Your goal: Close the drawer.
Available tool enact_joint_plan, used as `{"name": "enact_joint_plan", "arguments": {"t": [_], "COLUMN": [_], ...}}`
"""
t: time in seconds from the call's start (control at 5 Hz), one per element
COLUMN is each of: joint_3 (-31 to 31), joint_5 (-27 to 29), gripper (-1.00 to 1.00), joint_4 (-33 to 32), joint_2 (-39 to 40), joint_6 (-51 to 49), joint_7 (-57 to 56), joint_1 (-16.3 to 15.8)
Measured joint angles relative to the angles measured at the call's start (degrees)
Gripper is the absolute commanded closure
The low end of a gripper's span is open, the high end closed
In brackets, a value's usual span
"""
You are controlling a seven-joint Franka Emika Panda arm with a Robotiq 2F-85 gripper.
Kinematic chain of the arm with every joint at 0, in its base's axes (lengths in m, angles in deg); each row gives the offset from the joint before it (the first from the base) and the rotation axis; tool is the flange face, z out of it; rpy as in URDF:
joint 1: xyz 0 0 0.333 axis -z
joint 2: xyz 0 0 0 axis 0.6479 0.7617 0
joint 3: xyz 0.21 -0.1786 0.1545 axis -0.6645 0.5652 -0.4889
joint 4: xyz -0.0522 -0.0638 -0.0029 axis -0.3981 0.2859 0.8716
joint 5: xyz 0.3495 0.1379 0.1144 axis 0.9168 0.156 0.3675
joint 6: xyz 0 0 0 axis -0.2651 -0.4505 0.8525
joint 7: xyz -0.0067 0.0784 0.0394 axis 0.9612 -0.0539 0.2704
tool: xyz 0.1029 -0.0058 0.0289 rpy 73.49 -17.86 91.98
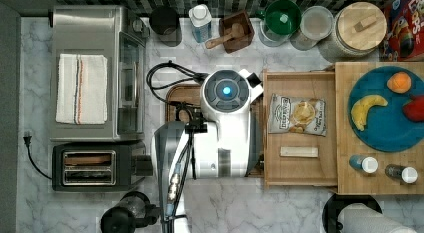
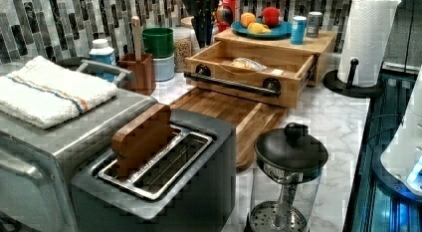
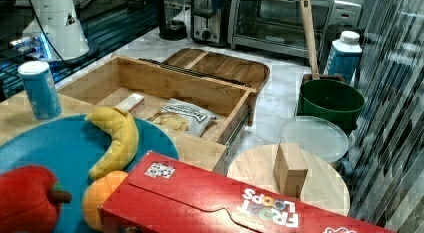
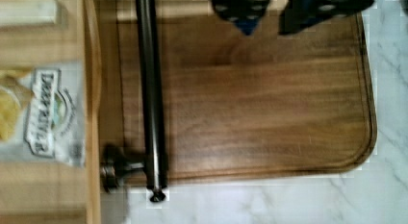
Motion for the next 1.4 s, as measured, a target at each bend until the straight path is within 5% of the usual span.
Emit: {"name": "enact_joint_plan", "arguments": {"t": [0.6, 1.4], "joint_3": [0.1, 1.2], "joint_5": [-0.3, -2.4], "gripper": [1.00, 1.00], "joint_4": [-4.7, -8.2], "joint_2": [5.8, 16.3], "joint_6": [10.1, 9.0], "joint_7": [-0.4, -6.7], "joint_1": [0.4, 3.6]}}
